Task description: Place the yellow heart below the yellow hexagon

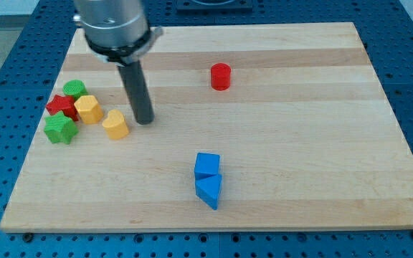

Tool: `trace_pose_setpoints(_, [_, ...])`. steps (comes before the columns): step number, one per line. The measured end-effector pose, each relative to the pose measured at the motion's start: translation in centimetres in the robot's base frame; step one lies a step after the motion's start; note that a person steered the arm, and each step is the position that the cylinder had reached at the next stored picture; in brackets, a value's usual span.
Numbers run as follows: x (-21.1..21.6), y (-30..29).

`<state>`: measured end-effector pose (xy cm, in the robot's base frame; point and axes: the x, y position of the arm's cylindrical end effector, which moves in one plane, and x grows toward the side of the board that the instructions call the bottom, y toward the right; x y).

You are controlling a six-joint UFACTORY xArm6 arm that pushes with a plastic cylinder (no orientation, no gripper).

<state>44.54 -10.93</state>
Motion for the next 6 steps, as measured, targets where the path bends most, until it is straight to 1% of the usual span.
trace_pose_setpoints(1, [0.6,0.0])
trace_pose_setpoints(2, [0.6,-3.7])
trace_pose_setpoints(5, [1.4,-5.7])
trace_pose_setpoints(6, [2.4,-6.0])
